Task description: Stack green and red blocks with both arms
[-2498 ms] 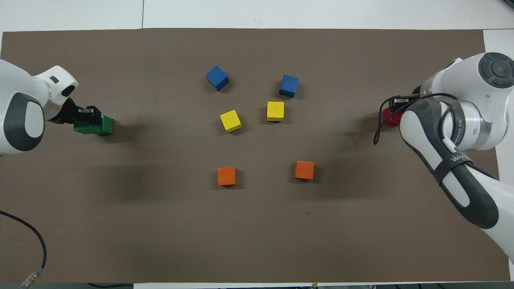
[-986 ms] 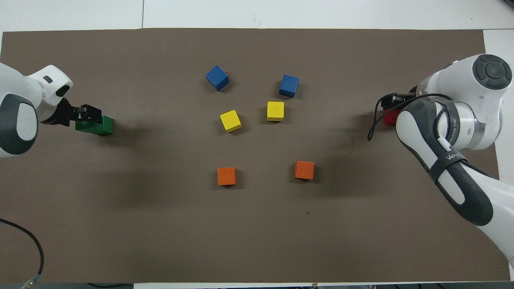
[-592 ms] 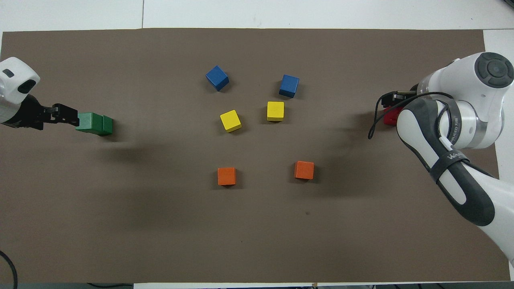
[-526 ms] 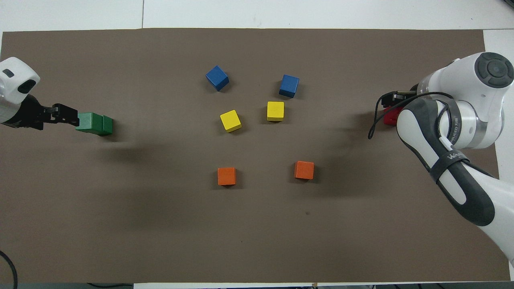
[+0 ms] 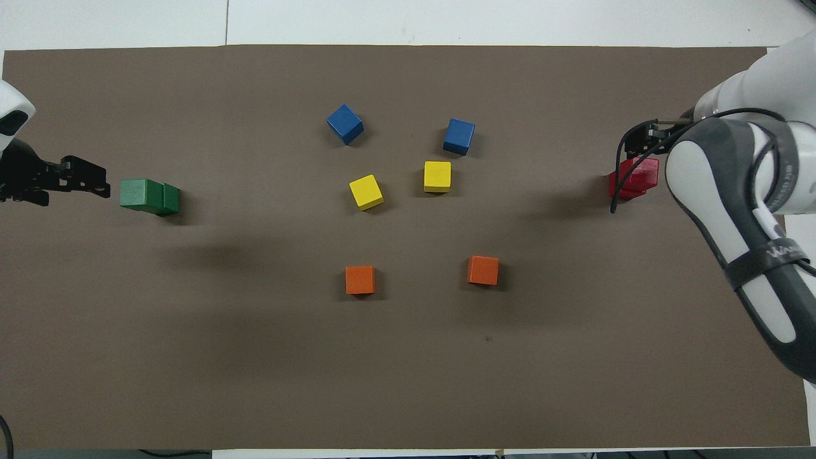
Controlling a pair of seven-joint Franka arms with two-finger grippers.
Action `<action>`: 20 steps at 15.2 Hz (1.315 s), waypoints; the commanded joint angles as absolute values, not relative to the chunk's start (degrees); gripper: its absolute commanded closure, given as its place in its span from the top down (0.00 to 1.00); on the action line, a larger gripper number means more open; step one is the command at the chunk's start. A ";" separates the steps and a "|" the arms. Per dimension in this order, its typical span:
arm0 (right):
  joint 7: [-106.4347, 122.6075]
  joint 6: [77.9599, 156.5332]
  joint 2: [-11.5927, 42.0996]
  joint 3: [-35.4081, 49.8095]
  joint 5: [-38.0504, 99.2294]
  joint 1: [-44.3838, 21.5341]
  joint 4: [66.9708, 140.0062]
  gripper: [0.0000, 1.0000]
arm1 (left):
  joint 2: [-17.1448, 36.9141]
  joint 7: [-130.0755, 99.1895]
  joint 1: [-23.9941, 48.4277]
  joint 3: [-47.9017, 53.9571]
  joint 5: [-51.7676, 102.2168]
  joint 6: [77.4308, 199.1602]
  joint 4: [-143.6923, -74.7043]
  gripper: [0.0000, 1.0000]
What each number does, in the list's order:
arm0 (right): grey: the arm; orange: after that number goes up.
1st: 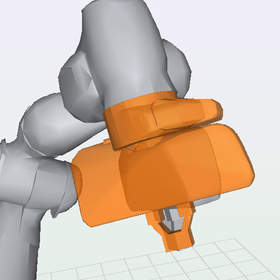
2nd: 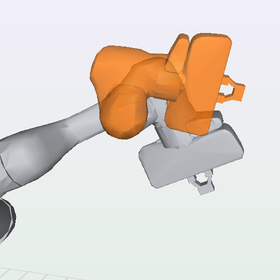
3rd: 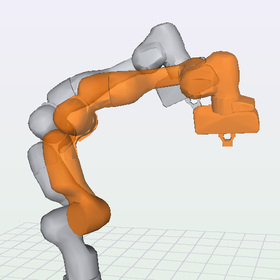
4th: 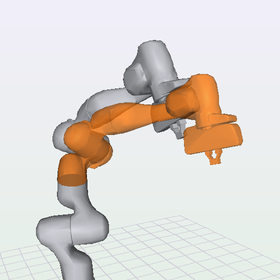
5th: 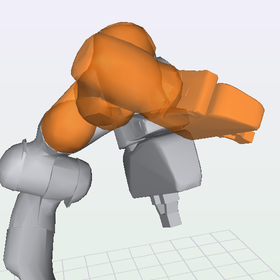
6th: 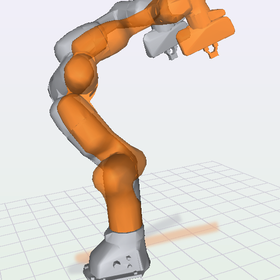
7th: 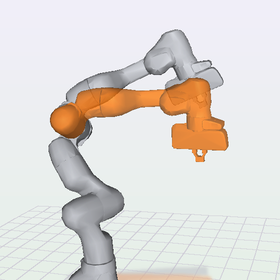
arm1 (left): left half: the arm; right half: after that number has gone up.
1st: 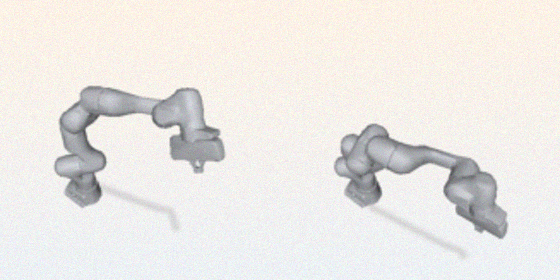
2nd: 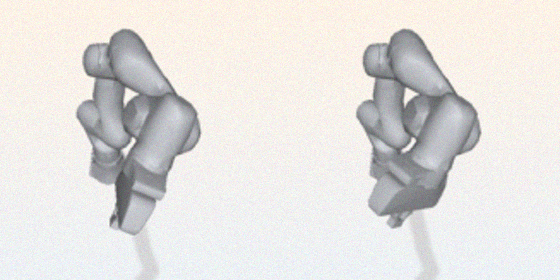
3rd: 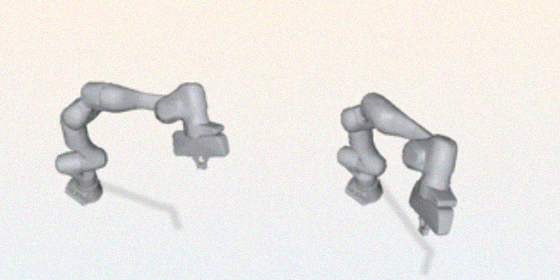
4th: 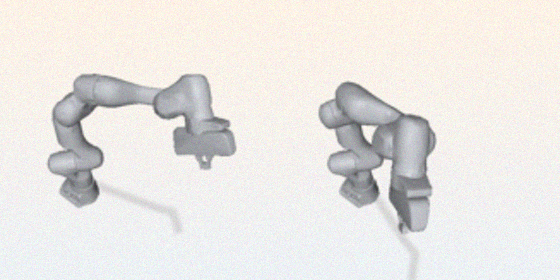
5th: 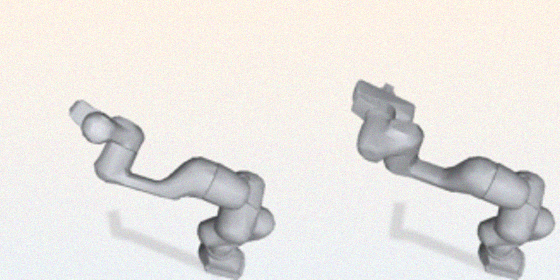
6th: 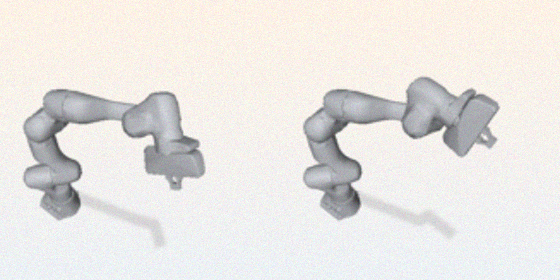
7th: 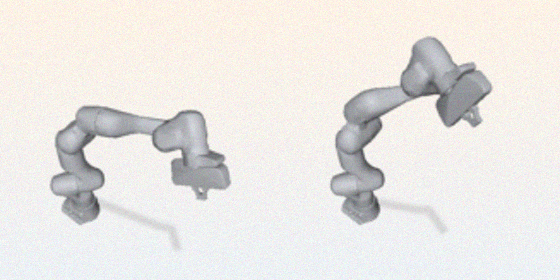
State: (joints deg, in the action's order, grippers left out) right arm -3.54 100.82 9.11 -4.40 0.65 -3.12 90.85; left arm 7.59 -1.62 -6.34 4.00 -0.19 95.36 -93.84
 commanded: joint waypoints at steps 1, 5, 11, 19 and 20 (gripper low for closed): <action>1.57 96.61 4.76 -4.13 0.88 -2.90 91.58 1.00 | 4.67 -2.90 -5.63 3.60 0.62 92.56 -94.04 1.00; 2.29 90.80 1.23 -4.22 0.97 -2.29 91.41 1.00 | -1.05 -2.90 -3.27 2.46 0.62 91.41 -99.13 1.00; 2.11 87.64 -0.44 -4.92 -0.09 -3.42 90.09 1.00 | -1.32 -2.90 -1.58 1.05 0.62 90.70 -99.05 1.00; 1.85 88.77 -0.53 -6.15 -1.41 -5.63 89.91 1.00 | -2.11 -2.29 -1.67 0.88 0.62 88.68 -99.32 1.00; 1.85 88.94 -0.53 -6.15 -1.41 -5.71 90.00 1.00 | -2.11 -2.29 -1.67 0.88 0.62 88.68 -99.23 1.00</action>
State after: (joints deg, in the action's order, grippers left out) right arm 0.75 88.80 -0.19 -5.61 -0.36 -5.28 89.92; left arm -0.59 -2.35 -2.54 1.92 -0.05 89.38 -97.96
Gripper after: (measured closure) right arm 0.000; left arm 0.000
